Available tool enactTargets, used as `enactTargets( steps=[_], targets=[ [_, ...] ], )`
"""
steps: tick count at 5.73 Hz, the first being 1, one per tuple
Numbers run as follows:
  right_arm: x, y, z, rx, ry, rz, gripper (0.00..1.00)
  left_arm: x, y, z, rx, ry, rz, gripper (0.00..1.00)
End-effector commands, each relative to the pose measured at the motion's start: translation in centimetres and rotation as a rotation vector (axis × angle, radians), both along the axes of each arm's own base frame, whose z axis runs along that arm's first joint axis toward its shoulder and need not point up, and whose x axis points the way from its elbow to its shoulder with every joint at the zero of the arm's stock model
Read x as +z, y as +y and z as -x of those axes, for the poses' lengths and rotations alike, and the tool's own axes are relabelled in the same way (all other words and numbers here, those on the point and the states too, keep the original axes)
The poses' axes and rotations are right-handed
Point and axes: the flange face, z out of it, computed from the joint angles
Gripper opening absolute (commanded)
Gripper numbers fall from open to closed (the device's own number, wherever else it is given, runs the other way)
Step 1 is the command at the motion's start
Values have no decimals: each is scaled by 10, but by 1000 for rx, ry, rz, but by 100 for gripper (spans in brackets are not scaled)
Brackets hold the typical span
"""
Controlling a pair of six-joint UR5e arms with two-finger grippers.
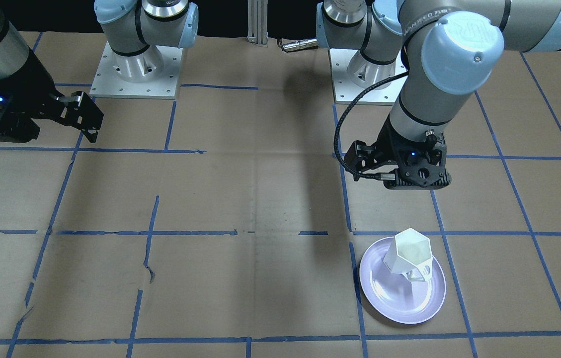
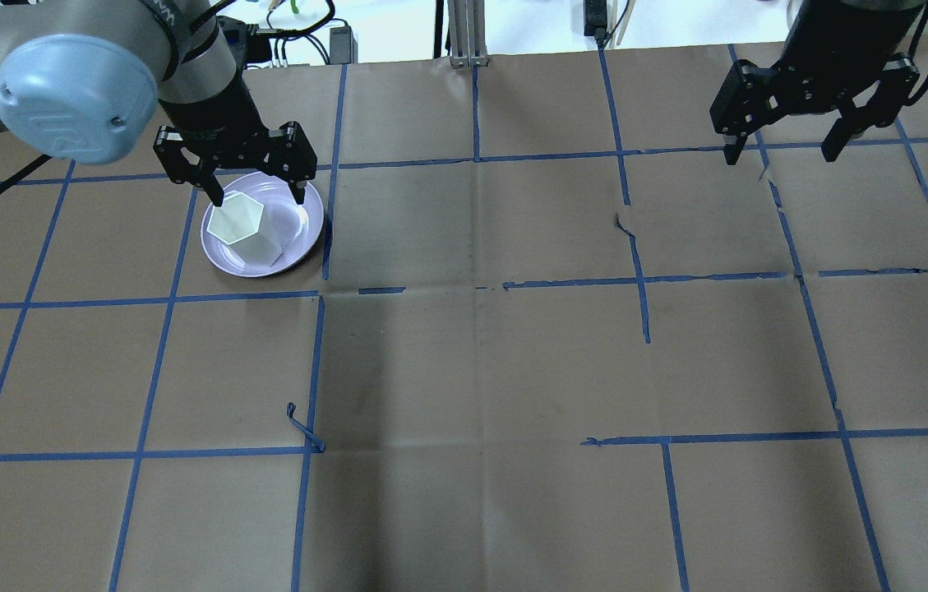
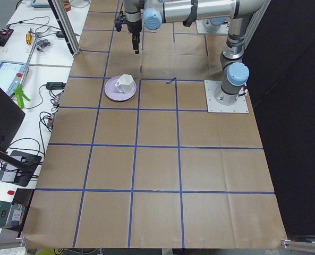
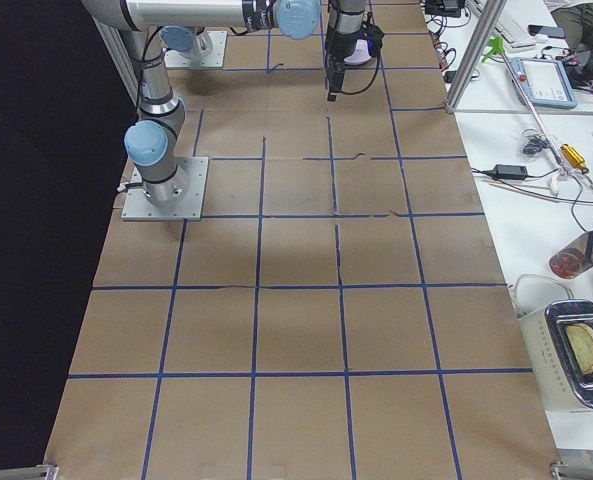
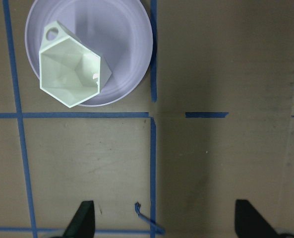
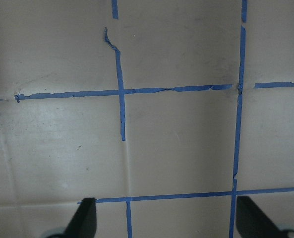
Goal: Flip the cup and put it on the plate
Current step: 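Lower the cup onto the plate, open the left gripper and lift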
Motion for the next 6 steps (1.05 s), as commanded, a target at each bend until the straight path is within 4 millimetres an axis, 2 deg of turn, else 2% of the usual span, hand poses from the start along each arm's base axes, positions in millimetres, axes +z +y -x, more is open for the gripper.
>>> enactTargets(
  steps=[1, 6],
  targets=[
    [0, 0, 0, 0, 0, 0, 100, 47, 44, 3, -6, 8, -8, 99],
    [0, 0, 0, 0, 0, 0, 100, 44, 49, 6, -3, 43, -16, 99]
  ],
)
